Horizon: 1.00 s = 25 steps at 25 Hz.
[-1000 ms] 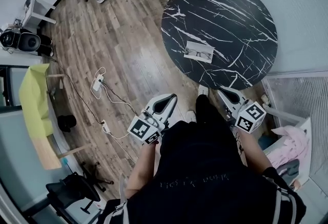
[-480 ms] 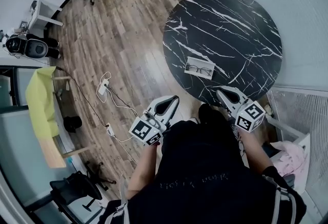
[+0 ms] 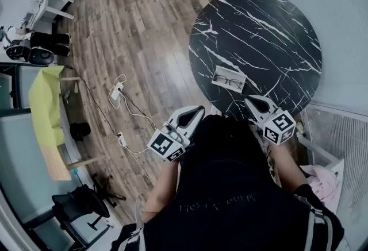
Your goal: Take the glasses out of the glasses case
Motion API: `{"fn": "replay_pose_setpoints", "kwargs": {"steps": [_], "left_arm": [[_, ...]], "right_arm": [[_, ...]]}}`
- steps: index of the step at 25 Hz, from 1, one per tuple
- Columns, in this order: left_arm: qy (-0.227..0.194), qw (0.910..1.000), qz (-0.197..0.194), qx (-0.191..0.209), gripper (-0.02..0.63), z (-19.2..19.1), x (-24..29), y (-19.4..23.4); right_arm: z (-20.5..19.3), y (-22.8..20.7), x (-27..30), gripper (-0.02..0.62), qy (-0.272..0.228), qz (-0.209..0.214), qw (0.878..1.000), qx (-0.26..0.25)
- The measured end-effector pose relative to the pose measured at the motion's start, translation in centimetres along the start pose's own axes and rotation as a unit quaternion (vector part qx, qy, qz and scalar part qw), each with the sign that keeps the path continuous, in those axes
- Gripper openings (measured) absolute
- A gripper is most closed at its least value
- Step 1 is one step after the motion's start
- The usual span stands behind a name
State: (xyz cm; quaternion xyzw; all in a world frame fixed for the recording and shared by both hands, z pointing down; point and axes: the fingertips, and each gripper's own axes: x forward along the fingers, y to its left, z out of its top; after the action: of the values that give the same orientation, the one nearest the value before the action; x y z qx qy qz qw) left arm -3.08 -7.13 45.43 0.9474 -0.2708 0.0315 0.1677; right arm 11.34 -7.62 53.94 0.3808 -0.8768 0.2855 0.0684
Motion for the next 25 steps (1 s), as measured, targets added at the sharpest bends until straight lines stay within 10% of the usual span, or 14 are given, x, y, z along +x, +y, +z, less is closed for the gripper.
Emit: {"fn": "replay_pose_setpoints", "kwargs": {"steps": [25], "left_arm": [[0.034,0.9981,-0.043,-0.026,0.020,-3.2,2.2,6.4]], "right_arm": [[-6.8,-5.3,10.1,0.034,0.219,-0.011,0.961,-0.168]]}}
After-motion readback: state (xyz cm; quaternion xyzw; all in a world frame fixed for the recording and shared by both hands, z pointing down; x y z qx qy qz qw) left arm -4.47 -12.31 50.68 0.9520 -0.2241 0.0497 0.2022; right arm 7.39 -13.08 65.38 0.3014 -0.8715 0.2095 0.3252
